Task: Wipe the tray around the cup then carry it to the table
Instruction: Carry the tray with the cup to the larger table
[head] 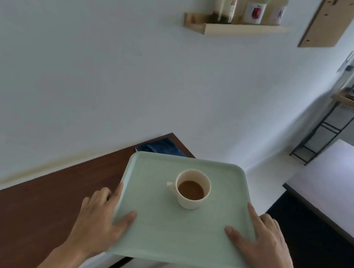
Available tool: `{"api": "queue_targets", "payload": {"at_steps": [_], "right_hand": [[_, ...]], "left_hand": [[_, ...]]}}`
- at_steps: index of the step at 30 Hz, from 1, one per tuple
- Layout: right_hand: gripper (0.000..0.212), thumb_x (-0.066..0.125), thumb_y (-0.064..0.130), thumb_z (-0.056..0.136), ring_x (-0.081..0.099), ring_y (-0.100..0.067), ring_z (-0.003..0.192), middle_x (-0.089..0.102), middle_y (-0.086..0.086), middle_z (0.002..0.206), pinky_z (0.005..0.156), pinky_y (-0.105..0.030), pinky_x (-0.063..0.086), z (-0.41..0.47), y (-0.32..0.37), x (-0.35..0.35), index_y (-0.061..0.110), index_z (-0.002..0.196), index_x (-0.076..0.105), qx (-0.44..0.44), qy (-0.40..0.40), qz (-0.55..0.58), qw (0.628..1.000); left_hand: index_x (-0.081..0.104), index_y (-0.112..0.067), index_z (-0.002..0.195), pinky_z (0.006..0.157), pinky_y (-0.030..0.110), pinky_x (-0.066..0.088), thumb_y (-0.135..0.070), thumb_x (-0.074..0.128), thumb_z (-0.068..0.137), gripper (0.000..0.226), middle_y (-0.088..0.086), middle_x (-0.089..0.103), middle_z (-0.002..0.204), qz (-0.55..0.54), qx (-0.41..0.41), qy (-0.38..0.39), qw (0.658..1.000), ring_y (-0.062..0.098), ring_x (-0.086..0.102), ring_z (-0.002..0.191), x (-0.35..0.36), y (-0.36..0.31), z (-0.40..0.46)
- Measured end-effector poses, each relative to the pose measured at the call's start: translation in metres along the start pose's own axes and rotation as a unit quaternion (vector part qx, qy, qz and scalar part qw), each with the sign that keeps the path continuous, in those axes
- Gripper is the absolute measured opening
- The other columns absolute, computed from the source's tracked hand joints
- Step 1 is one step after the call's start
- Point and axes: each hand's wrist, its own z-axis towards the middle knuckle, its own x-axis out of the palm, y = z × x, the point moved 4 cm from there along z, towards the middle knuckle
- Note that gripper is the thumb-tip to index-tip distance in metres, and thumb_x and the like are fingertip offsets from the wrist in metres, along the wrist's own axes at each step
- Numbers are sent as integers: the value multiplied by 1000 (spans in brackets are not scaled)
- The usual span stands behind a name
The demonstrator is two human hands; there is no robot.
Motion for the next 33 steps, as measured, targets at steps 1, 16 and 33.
{"api": "queue_targets", "payload": {"at_steps": [1, 16, 33], "right_hand": [[90, 44, 98, 78, 40, 1, 100, 45, 23, 93, 75, -30, 44, -6, -16, -10, 55, 152, 15, 15, -7, -1, 1000], [96, 52, 88, 83, 43, -9, 94, 43, 18, 92, 84, -37, 48, -137, -249, -157, 39, 162, 29, 181, -104, -32, 977], [95, 64, 76, 86, 45, -10, 92, 45, 14, 89, 74, -35, 49, -196, -434, -212, 27, 162, 36, 337, -167, -20, 926]], "left_hand": [[32, -21, 163, 88, 39, 40, -84, 28, 90, 96, -9, 38, 95, -1, 16, 1, 1000, 15, 42, 93, 4, -18, 5], [42, -13, 158, 90, 41, 44, -77, 42, 92, 92, -9, 44, 98, -81, 232, 46, 968, 16, 49, 95, 89, -311, 15], [42, -18, 158, 87, 41, 44, -75, 42, 88, 90, -5, 47, 95, -75, 388, 126, 910, 20, 50, 94, 204, -567, 46]]}}
